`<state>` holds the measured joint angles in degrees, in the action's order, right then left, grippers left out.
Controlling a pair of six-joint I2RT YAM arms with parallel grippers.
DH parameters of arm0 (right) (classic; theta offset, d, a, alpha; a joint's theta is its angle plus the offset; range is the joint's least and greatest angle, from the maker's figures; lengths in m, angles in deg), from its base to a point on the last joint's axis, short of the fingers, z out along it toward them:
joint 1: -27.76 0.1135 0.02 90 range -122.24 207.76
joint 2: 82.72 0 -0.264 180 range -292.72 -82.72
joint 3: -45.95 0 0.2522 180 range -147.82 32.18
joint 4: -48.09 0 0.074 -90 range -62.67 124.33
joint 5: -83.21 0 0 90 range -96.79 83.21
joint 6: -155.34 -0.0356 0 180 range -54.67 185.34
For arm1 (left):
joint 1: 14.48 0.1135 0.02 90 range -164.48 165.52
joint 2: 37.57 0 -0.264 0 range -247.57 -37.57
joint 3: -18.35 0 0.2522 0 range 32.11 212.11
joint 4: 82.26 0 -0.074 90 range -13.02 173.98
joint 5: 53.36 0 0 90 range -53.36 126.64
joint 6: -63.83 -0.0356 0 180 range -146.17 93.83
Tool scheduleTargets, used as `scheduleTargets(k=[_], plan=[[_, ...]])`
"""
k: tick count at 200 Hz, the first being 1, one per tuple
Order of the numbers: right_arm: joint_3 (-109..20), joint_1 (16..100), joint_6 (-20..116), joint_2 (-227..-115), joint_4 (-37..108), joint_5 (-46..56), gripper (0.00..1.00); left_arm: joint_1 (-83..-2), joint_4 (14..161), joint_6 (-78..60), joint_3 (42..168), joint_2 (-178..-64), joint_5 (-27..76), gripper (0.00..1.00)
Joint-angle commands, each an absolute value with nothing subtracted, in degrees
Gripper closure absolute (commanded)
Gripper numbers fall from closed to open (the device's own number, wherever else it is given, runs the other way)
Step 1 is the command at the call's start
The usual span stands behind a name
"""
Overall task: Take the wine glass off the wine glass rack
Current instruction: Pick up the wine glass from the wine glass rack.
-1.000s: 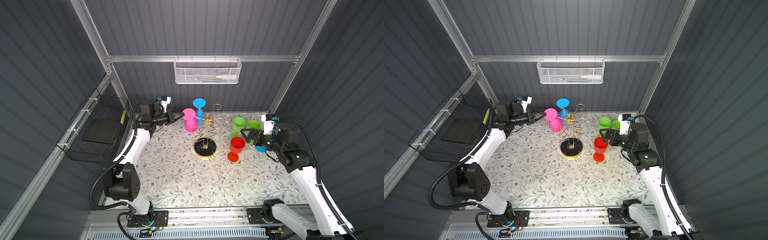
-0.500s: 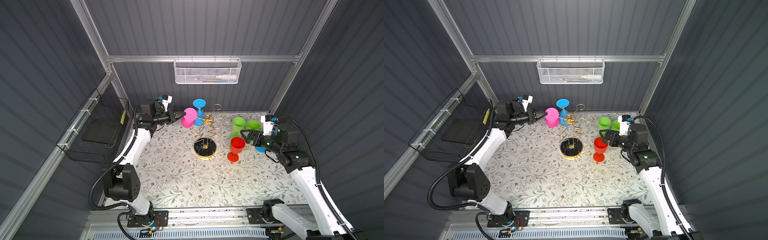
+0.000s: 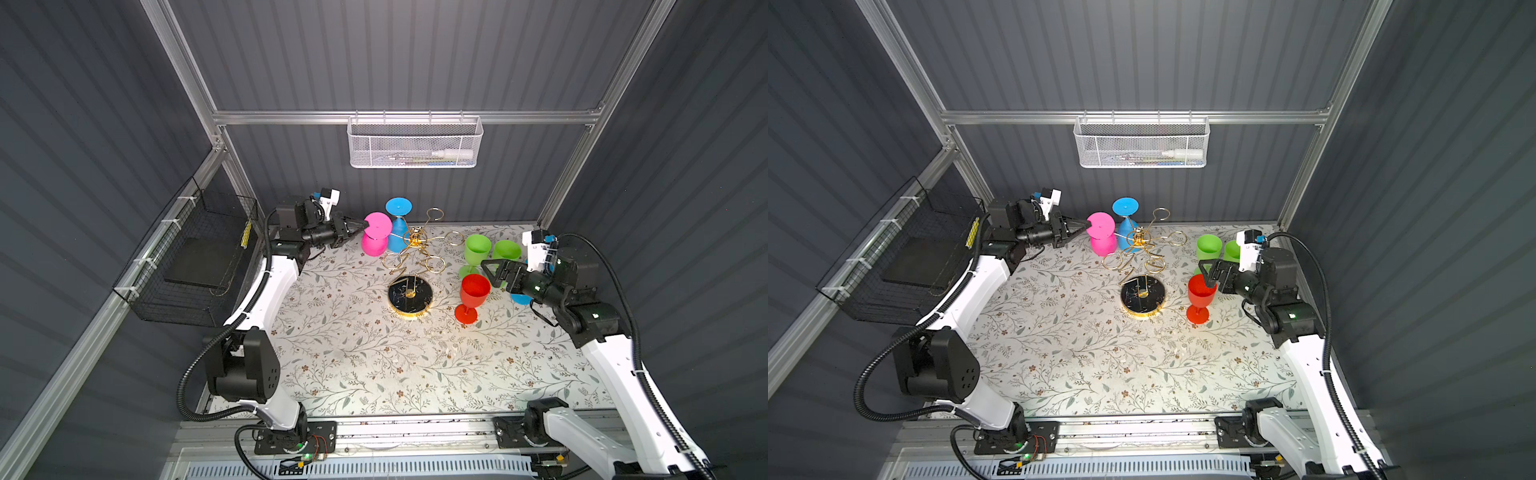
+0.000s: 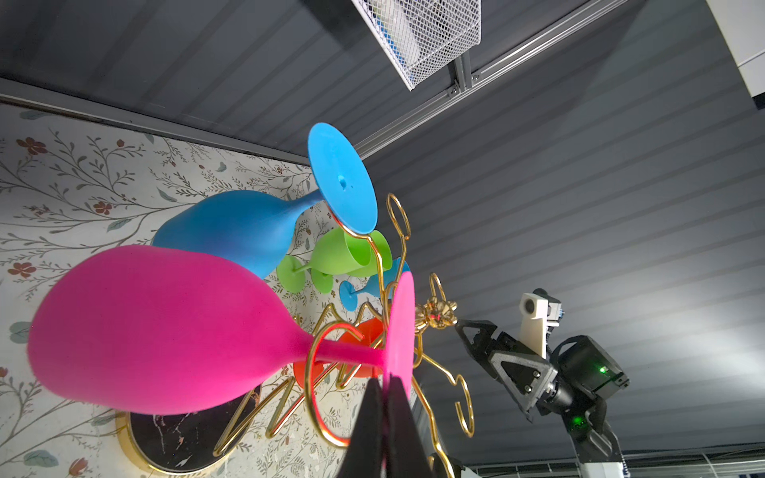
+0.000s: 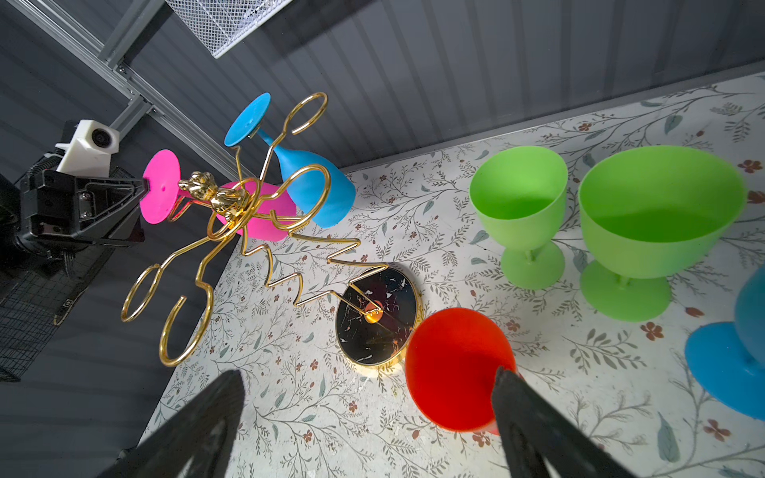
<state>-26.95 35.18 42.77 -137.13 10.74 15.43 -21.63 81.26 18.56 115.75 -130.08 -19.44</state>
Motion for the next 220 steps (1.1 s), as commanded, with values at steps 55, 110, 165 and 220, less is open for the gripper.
scheduleTargets(k=[55, 110, 165, 220], plan=[[-26.4, 34.9, 42.3, -135.9, 11.8, 16.3, 0.04, -21.2, 81.0, 20.1, 119.0, -128.7, -22.9, 1.00], [-26.3, 34.9, 42.3, -135.7, 11.7, 16.1, 0.04, -21.7, 75.1, 15.3, 119.5, -128.1, -22.6, 1.00], [-26.2, 34.9, 42.2, -135.5, 11.8, 16.1, 0.04, -23.6, 74.4, 14.6, 120.0, -128.7, -22.2, 1.00], [-26.1, 34.9, 42.2, -135.2, 11.8, 15.9, 0.04, -25.2, 74.9, 14.9, 121.2, -130.1, -21.6, 1.00]])
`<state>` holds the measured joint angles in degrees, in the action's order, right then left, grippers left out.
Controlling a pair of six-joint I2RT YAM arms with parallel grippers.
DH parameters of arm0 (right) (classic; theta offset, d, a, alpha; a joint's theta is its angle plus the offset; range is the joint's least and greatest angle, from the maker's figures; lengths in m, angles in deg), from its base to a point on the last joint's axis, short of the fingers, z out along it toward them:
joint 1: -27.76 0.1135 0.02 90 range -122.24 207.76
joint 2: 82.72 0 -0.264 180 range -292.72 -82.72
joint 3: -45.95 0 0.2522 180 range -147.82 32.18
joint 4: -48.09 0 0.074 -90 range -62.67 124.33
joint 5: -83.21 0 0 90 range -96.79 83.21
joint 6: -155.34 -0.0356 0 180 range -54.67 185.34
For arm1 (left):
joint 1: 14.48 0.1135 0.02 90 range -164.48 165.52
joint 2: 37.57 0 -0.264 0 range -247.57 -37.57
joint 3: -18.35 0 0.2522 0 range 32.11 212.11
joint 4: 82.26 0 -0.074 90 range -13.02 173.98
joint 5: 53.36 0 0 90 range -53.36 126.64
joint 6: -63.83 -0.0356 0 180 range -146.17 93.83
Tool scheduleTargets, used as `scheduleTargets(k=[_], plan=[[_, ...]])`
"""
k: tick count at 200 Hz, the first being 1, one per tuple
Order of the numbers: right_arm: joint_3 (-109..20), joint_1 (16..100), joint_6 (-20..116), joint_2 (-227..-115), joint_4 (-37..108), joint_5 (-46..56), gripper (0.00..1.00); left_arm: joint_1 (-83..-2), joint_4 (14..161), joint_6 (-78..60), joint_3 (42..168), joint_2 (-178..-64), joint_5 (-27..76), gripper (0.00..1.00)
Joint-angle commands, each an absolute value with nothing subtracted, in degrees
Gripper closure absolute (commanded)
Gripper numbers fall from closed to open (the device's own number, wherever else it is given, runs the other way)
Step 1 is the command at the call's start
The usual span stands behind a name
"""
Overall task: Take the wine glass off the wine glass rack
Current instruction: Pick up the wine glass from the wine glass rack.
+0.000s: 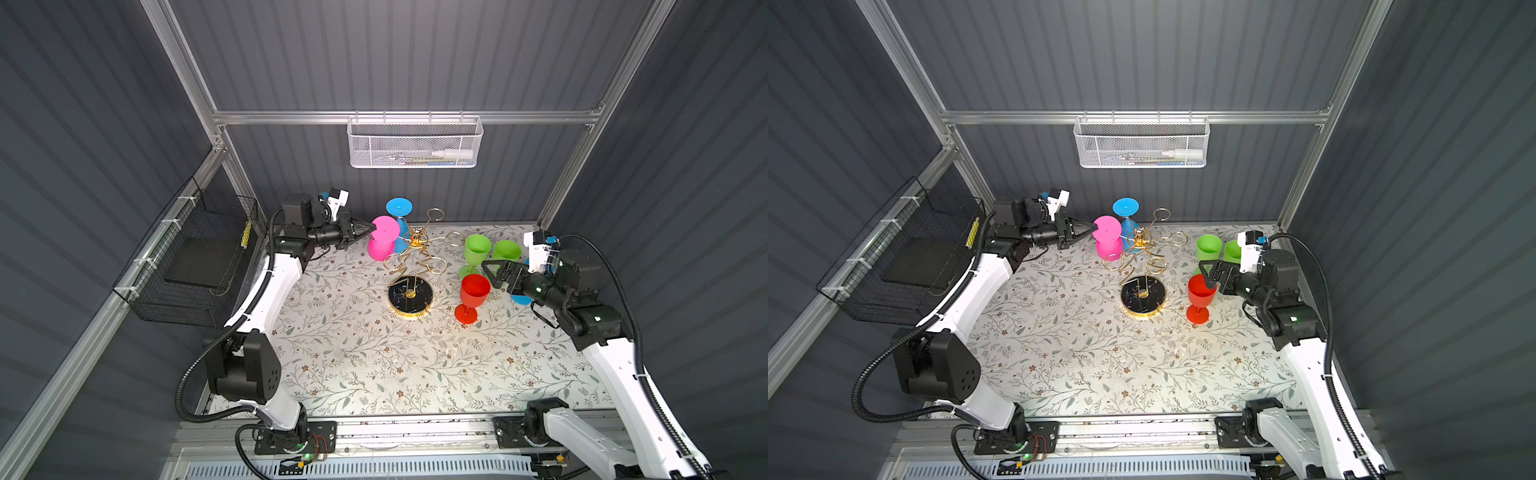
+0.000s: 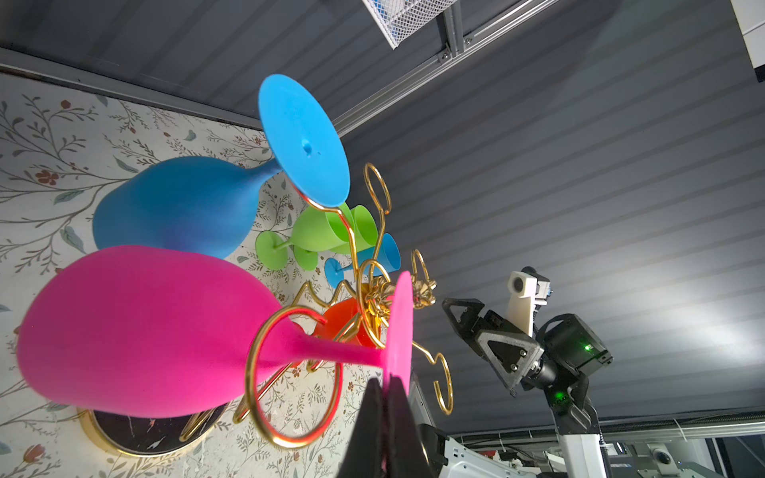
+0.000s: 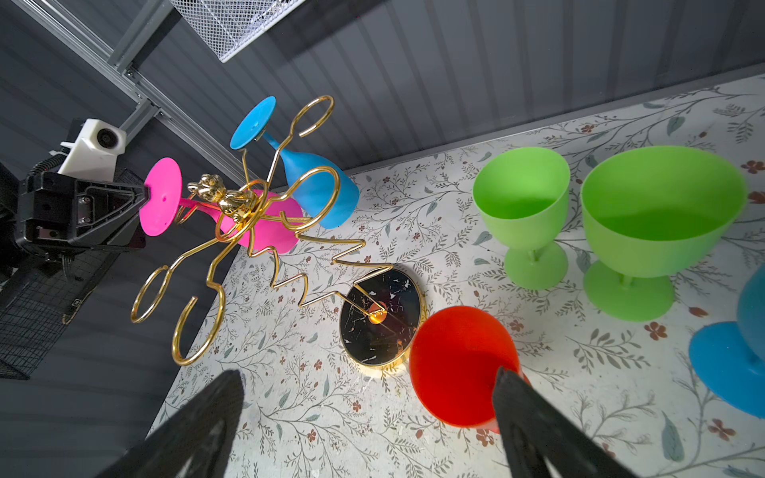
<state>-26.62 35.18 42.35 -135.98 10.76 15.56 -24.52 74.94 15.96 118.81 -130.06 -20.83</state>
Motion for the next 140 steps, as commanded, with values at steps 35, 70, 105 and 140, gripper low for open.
scheduleTargets(k=[35, 70, 105, 140], plan=[[-26.0, 34.9, 42.3, -135.1, 11.7, 15.9, 0.04, -25.6, 76.2, 15.8, 122.3, -131.5, -21.2, 1.00], [-26.0, 34.9, 42.6, -134.9, 11.6, 15.7, 0.04, -25.8, 76.5, 15.8, 123.5, -133.0, -20.7, 1.00], [-25.9, 34.9, 42.6, -134.7, 11.5, 15.6, 0.04, -25.8, 77.1, 16.3, 124.3, -133.9, -20.3, 1.00], [-26.0, 34.9, 42.6, -134.6, 11.4, 15.6, 0.04, -25.8, 76.5, 15.7, 124.8, -133.8, -18.0, 1.00]])
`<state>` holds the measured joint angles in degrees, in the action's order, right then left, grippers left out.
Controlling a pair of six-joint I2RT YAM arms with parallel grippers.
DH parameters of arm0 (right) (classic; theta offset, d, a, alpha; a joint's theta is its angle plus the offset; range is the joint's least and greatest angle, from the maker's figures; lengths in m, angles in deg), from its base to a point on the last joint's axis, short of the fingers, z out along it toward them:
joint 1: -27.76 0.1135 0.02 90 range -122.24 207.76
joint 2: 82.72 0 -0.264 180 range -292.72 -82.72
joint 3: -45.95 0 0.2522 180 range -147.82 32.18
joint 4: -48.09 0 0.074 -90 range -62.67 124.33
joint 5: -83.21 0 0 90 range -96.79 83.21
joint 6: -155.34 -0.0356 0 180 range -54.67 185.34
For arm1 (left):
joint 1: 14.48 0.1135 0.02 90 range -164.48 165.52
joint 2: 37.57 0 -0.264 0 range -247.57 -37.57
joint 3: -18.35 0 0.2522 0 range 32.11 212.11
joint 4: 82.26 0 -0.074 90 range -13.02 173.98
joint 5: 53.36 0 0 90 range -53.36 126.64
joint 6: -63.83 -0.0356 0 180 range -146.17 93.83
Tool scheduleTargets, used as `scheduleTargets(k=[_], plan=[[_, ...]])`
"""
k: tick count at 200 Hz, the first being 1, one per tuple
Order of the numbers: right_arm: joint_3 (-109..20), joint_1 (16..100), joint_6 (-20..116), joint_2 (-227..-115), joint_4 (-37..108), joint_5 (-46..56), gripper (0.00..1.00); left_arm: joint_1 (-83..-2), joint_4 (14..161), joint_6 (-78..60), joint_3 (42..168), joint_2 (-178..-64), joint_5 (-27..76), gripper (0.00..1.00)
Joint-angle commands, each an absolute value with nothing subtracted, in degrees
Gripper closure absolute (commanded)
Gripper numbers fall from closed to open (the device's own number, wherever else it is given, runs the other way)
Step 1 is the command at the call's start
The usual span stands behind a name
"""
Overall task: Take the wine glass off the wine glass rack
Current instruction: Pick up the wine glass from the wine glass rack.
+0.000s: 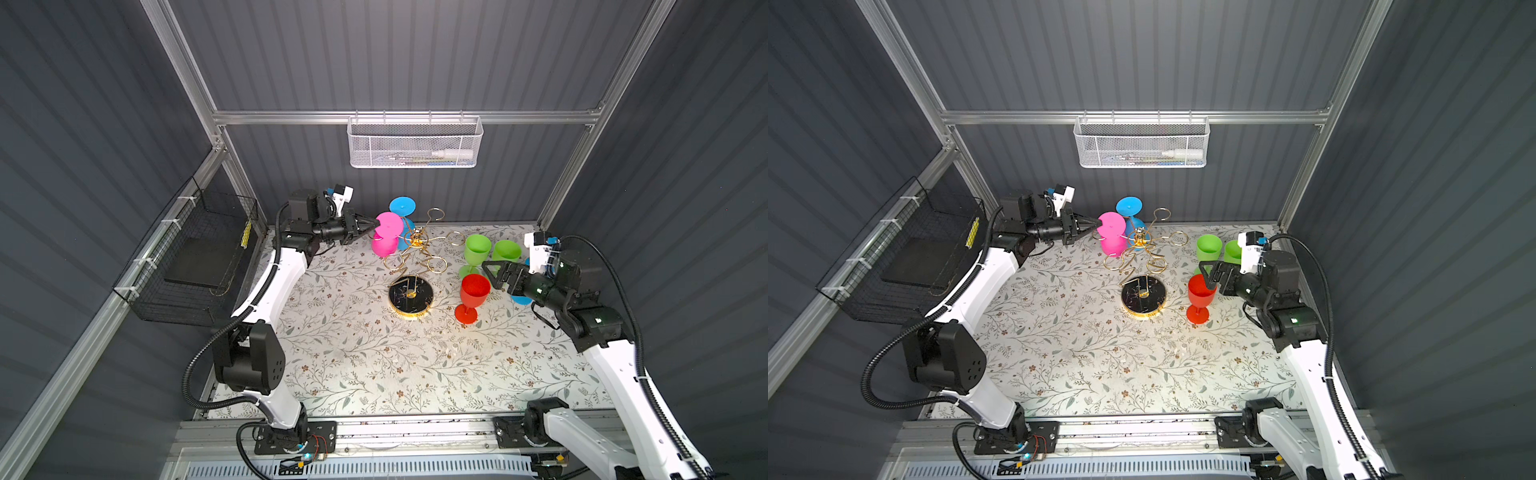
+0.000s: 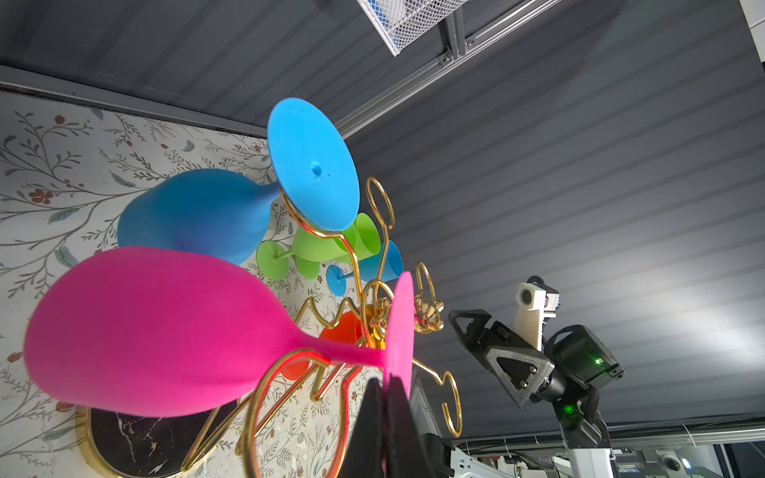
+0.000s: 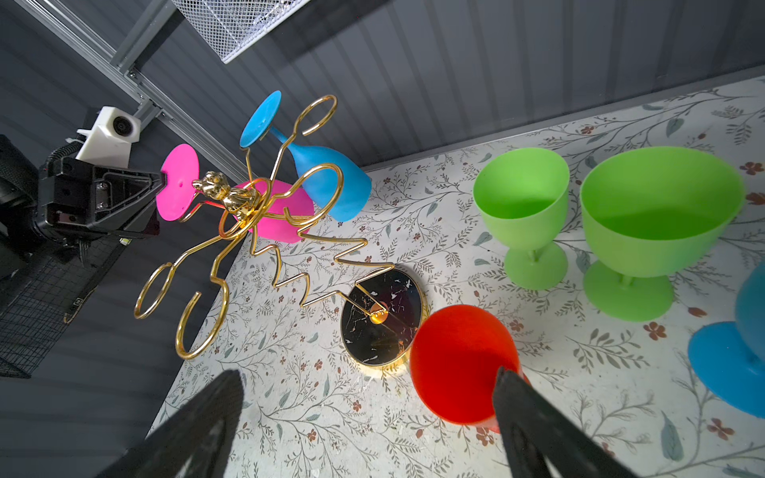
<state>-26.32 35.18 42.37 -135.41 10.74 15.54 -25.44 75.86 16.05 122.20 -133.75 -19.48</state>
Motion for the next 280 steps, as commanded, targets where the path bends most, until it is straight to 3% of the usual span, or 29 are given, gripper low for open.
scheduleTargets(k=[1, 95, 172, 280], plan=[[-26.0, 34.9, 42.6, -134.6, 11.4, 15.6, 0.04, -25.8, 76.5, 15.6, 124.8, -133.7, -18.0, 1.00], [-25.9, 34.9, 42.9, -133.8, 10.6, 15.2, 0.04, -24.6, 80.3, 17.9, 123.8, -133.5, -13.7, 1.00], [-26.1, 34.9, 43.3, -133.8, 10.9, 15.1, 0.03, -17.1, 79.9, 18.2, 121.7, -129.5, -14.2, 1.00], [-30.7, 37.4, 48.5, -134.8, 12.5, 13.1, 0.04, -6.2, 90.3, 30.7, 123.2, -122.7, -26.7, 1.00]])
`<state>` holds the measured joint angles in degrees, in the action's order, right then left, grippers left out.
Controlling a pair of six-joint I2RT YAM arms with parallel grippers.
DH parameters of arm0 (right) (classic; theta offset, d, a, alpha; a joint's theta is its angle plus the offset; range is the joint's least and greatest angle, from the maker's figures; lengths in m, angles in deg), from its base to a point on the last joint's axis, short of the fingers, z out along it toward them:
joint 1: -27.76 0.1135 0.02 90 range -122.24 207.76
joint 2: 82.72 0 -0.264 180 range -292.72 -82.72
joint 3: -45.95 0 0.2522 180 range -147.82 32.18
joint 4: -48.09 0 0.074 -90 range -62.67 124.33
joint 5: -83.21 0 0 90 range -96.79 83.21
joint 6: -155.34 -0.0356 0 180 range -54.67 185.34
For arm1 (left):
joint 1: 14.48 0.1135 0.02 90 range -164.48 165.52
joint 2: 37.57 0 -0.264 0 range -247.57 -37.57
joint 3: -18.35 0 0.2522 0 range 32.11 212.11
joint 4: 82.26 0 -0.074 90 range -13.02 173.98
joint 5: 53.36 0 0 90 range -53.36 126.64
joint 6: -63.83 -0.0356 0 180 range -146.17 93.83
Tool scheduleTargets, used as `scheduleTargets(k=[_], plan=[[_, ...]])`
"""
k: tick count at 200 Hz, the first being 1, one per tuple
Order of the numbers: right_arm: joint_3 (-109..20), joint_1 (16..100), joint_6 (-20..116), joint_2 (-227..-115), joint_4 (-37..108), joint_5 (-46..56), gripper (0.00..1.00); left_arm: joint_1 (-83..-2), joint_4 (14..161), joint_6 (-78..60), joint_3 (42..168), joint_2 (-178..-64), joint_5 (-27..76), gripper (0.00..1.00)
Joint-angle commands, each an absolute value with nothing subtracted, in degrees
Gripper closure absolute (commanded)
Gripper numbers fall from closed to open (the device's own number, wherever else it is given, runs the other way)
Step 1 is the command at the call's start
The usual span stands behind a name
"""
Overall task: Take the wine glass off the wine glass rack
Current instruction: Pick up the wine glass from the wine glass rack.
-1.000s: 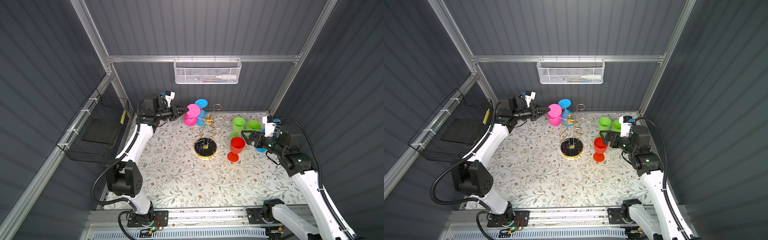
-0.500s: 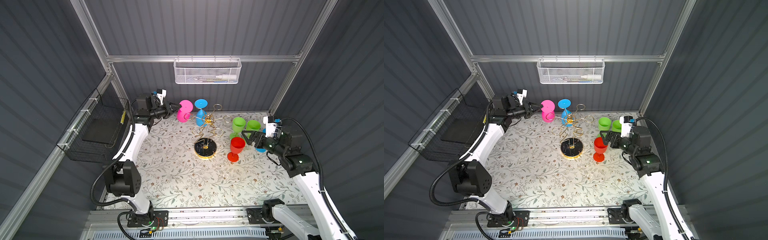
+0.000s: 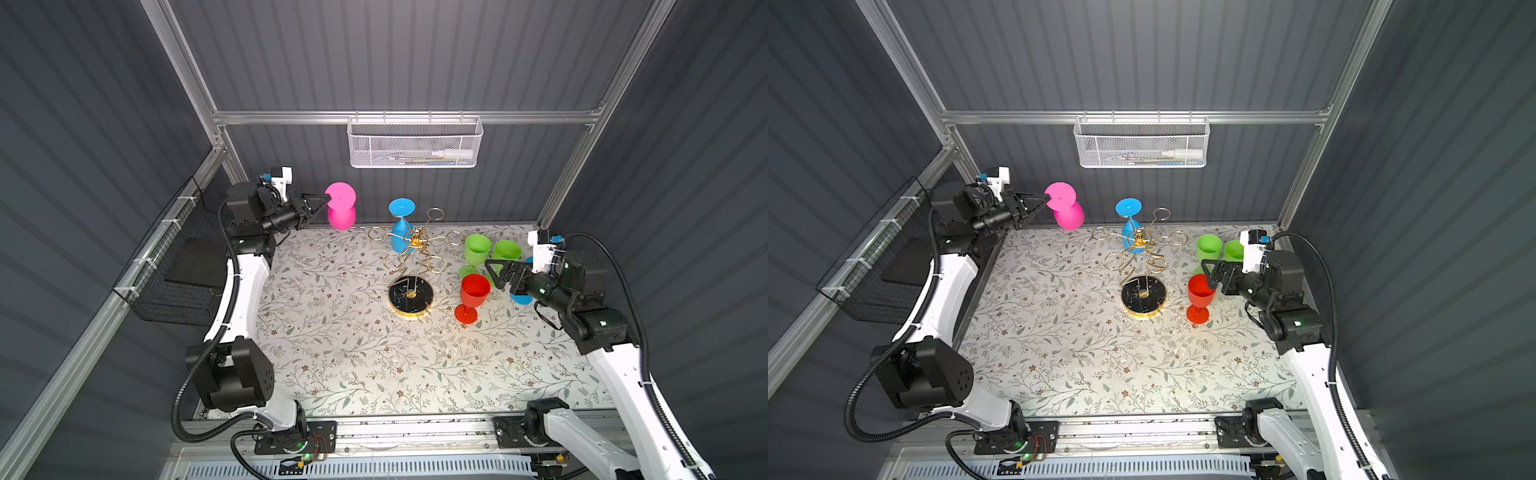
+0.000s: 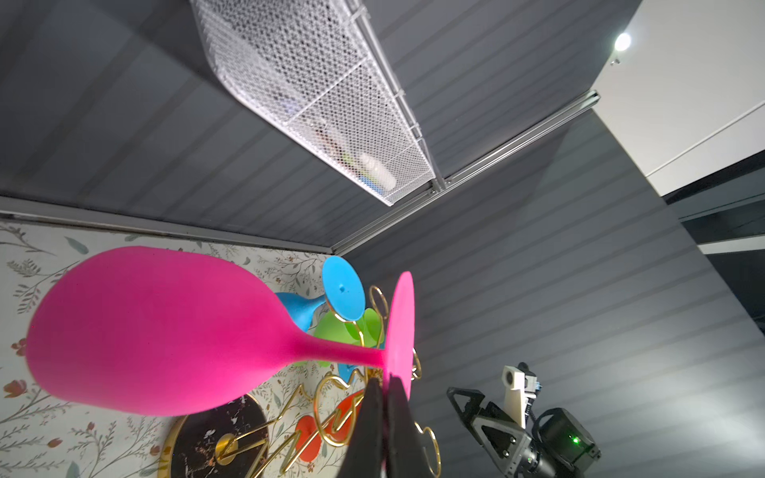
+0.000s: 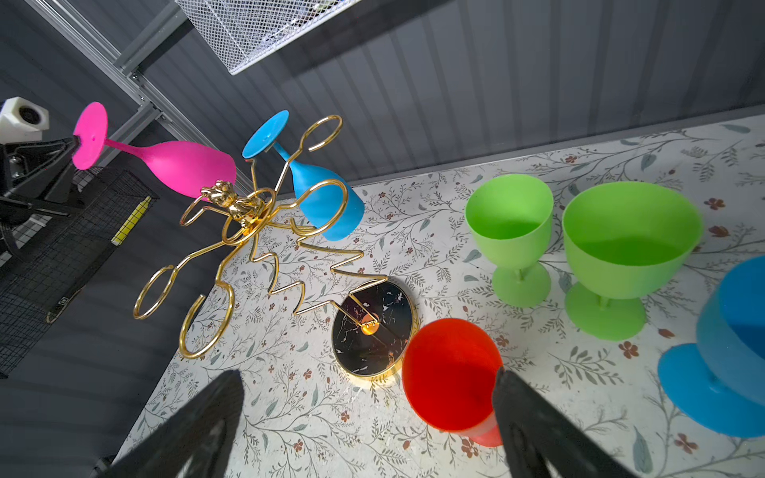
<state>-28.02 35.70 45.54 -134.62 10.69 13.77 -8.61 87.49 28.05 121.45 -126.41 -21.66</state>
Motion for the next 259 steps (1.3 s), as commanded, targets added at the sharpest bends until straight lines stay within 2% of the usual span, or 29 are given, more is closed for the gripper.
scheduleTargets(k=[1, 42, 85, 118, 165, 259], plan=[[-30.7, 37.6, 48.6, -134.8, 12.9, 13.1, 0.04, -6.1, 90.2, 30.6, 123.3, -122.6, -26.8, 1.00], [-32.8, 43.4, 53.1, -135.5, 15.9, 9.5, 0.04, -3.8, 91.2, 33.0, 124.4, -119.3, -28.0, 1.00], [-36.7, 51.6, 61.1, -139.0, 22.6, 10.5, 0.04, -3.9, 112.1, 51.5, 118.0, -117.3, -29.0, 1.00], [-38.7, 56.2, 66.1, -143.6, 31.0, 16.8, 0.03, -4.4, 116.7, 57.2, 116.9, -115.5, -29.1, 1.00], [-42.8, 59.3, 70.1, -152.3, 39.1, 26.0, 0.01, -9.9, 118.0, 60.3, 115.6, -114.4, -28.9, 1.00], [-51.0, 63.1, 80.6, -161.7, 39.6, 23.6, 0.01, -19.3, 120.9, 64.5, 116.7, -117.7, -30.1, 1.00]])
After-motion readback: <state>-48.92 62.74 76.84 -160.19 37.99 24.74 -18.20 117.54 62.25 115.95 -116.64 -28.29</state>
